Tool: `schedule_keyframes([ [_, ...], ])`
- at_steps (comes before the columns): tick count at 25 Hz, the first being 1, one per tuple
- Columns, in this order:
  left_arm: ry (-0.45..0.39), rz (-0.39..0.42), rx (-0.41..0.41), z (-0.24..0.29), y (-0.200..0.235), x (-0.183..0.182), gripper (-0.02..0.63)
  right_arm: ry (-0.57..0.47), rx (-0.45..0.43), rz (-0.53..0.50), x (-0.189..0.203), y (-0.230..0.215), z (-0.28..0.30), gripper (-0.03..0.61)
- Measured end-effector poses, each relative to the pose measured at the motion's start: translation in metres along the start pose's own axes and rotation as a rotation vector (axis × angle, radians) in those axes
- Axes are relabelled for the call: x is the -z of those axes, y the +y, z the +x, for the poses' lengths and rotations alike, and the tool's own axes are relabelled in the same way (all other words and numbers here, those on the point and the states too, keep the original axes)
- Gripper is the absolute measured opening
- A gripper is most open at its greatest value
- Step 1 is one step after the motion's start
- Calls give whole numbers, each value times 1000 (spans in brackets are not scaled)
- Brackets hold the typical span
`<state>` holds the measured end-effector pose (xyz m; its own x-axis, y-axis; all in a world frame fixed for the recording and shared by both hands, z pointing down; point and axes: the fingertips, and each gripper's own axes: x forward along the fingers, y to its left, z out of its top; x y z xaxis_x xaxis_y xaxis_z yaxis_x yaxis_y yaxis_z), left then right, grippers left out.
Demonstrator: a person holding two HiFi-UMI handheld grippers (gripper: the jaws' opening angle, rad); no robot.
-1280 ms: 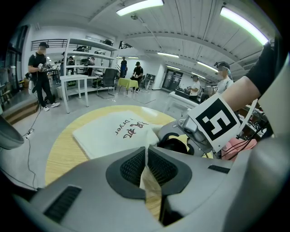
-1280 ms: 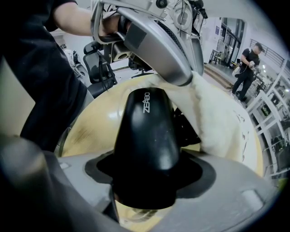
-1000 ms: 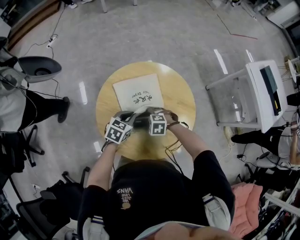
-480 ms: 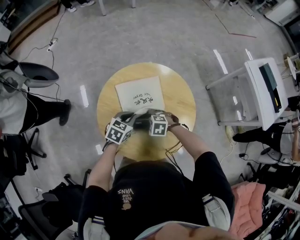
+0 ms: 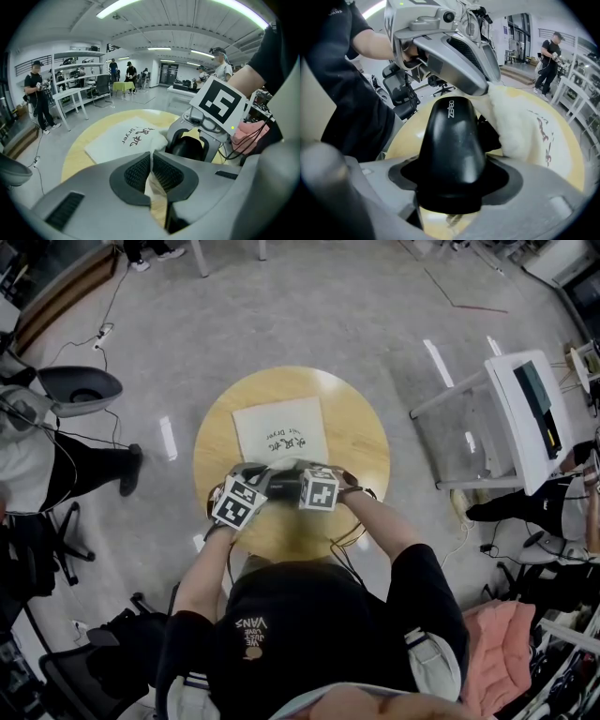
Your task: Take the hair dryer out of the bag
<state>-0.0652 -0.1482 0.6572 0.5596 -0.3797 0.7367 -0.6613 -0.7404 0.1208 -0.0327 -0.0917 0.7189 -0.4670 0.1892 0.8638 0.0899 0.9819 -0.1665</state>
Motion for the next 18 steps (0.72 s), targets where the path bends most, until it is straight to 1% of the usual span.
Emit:
schedule_keyframes([
  [5, -3, 3, -1, -1, 0, 5, 32, -27, -18, 35, -5, 12, -3, 351],
  [11, -4, -1, 16, 5, -2, -1, 32, -45, -28, 78, -4, 22, -11, 351],
  [18, -2, 16, 25, 4, -1, -4, 32, -61, -28, 80, -8, 37, -14, 351],
])
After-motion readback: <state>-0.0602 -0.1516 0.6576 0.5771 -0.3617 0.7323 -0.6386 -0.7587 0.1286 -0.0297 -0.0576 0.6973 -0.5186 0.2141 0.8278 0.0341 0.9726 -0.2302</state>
